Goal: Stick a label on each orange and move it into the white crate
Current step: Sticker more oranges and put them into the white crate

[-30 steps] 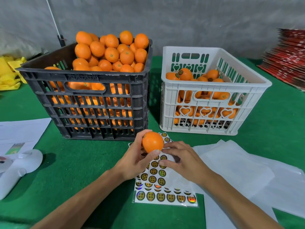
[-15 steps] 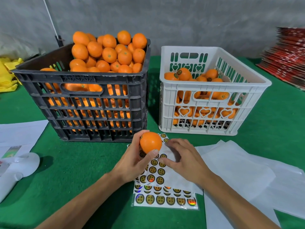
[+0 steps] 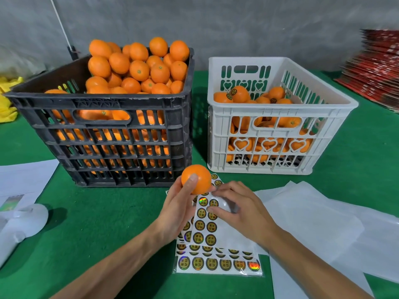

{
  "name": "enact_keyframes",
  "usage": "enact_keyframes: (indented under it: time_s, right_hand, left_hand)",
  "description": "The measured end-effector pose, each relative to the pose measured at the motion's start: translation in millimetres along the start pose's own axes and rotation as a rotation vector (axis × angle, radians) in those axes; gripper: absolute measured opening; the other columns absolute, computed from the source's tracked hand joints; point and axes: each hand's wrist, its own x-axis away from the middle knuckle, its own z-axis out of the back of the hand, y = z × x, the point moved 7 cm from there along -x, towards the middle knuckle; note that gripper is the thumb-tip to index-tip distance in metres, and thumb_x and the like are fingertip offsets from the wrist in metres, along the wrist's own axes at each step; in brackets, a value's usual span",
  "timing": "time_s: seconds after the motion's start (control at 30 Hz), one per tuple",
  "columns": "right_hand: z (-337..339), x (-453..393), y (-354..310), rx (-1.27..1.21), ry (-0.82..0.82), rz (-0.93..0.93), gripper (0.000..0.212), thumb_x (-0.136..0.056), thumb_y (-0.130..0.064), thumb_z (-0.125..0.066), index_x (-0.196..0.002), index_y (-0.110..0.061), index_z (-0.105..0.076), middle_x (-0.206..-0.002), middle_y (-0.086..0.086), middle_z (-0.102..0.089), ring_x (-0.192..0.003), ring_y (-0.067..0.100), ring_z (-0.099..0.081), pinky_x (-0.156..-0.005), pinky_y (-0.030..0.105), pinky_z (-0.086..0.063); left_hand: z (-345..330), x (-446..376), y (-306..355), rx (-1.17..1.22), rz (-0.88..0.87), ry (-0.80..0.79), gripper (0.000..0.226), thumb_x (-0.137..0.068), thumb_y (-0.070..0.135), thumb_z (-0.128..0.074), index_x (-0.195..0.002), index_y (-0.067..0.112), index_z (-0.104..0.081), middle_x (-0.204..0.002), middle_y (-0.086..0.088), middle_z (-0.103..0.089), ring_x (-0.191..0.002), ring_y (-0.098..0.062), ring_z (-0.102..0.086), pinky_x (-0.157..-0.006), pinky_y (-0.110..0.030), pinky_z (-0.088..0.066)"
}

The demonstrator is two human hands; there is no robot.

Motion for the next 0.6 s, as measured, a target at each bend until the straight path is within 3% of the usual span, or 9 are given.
enact_keyframes:
  time_s: [0.13, 0.27, 0.4, 0.53, 0.6]
  right_hand:
    - [4, 2, -4, 0.088, 0.059, 0.1, 0.045, -0.09, -0.052, -0.071, -0.12, -0.02, -0.076, -0.108, -0.006, -0.065, -0.097, 0.017, -0.06, -0.082, 0.04, -0.05]
    - [5, 3, -8, 0.177, 0.106, 0.195, 0.041, -0.093, -0.049, -0.071, -0.121, -0.019, -0.074, -0.104, -0.005, -0.062, -0.091, 0.017, -0.056, -0.076, 0.036, -0.046]
    - [7, 5, -10, 0.229, 0.151, 0.268, 0.037, -0.097, -0.042, -0.07, -0.125, -0.018, -0.072, -0.107, -0.004, -0.064, -0.09, 0.017, -0.056, -0.078, 0.031, -0.043]
    - [8, 7, -12, 0.26, 0.202, 0.314, 0.032, -0.098, -0.04, -0.069, -0.121, -0.017, -0.074, -0.111, -0.004, -0.068, -0.093, 0.017, -0.06, -0.083, 0.024, -0.039]
    - [9, 8, -13, 0.26, 0.229, 0.332, 0.03, -0.098, -0.037, -0.071, -0.119, -0.016, -0.076, -0.112, -0.004, -0.071, -0.094, 0.018, -0.064, -0.084, 0.027, -0.044]
  left_hand:
    - [-3, 1, -3, 0.037, -0.026, 0.01, 0.078, -0.093, 0.048, -0.073, -0.147, 0.002, -0.041, -0.129, -0.028, -0.068, -0.125, -0.033, -0.067, -0.092, -0.032, -0.059]
    - [2, -1, -2, 0.091, 0.013, 0.065, 0.063, -0.099, 0.041, -0.055, -0.146, 0.001, -0.043, -0.124, -0.028, -0.071, -0.121, -0.035, -0.069, -0.085, -0.037, -0.062]
    - [4, 0, -4, 0.069, 0.037, 0.083, 0.066, -0.097, 0.044, -0.056, -0.146, 0.001, -0.044, -0.123, -0.022, -0.073, -0.119, -0.028, -0.071, -0.083, -0.032, -0.062]
    - [9, -1, -7, 0.049, 0.063, 0.1, 0.065, -0.1, 0.045, -0.055, -0.146, 0.0, -0.043, -0.127, -0.026, -0.071, -0.124, -0.031, -0.068, -0.097, -0.039, -0.06]
    - [9, -1, -7, 0.063, 0.071, 0.114, 0.065, -0.099, 0.043, -0.058, -0.145, 0.0, -0.043, -0.126, -0.027, -0.071, -0.124, -0.032, -0.069, -0.097, -0.042, -0.059]
